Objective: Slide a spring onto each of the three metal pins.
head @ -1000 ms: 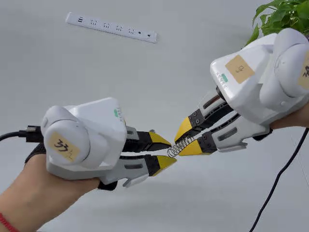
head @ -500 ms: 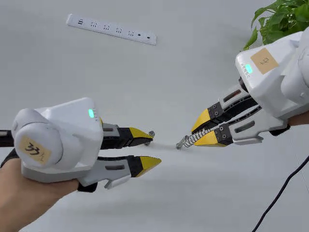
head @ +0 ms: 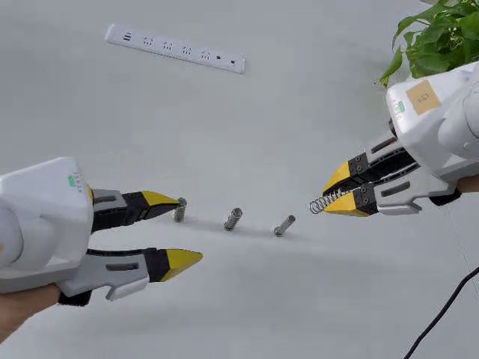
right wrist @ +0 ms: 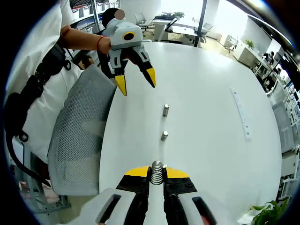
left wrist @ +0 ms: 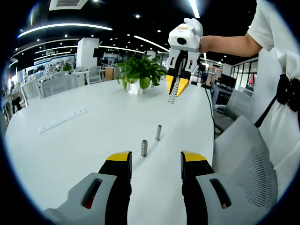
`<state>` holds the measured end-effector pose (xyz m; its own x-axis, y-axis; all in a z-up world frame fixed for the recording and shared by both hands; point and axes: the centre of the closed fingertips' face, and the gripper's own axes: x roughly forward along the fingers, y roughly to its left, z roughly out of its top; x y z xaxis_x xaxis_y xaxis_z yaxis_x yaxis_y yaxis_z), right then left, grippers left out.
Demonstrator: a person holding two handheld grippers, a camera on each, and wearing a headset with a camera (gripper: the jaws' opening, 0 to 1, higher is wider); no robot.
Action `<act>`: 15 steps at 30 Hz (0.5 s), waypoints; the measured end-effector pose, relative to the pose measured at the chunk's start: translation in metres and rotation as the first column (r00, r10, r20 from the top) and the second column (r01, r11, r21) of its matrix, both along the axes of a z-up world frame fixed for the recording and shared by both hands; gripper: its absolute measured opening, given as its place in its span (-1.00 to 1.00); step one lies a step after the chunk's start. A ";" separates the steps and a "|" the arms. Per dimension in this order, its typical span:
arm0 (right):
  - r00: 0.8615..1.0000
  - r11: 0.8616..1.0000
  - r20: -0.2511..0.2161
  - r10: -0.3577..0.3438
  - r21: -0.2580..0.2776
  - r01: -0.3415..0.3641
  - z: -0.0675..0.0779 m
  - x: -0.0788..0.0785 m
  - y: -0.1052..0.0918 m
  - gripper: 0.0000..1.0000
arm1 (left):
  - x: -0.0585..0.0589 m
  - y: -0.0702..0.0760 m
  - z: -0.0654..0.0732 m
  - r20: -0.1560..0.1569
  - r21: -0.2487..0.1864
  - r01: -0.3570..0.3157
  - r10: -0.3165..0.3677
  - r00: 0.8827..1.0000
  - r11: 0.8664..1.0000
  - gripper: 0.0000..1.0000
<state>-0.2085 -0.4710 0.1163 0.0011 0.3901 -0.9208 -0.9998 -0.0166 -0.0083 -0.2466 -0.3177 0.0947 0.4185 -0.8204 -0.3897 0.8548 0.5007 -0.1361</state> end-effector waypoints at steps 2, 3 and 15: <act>1.000 1.000 0.004 -0.007 -0.009 0.007 -0.003 0.001 -0.001 -0.86 | 0.003 0.007 -0.001 -0.004 0.001 -0.015 0.015 1.000 1.000 -0.15; 1.000 1.000 0.005 -0.010 -0.013 0.011 -0.004 0.002 -0.001 -0.86 | 0.004 0.010 -0.003 -0.008 0.001 -0.022 0.022 1.000 1.000 -0.12; 0.998 0.998 -0.006 -0.058 -0.037 0.057 -0.033 0.013 -0.005 -0.86 | 0.011 0.025 -0.014 -0.022 0.004 -0.039 0.039 0.999 0.999 0.29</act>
<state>-0.1953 -0.4765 0.0832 0.0158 0.3553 -0.9346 -0.9992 0.0408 -0.0014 -0.2356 -0.2927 0.0810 0.4415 -0.8021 -0.4021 0.8316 0.5341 -0.1523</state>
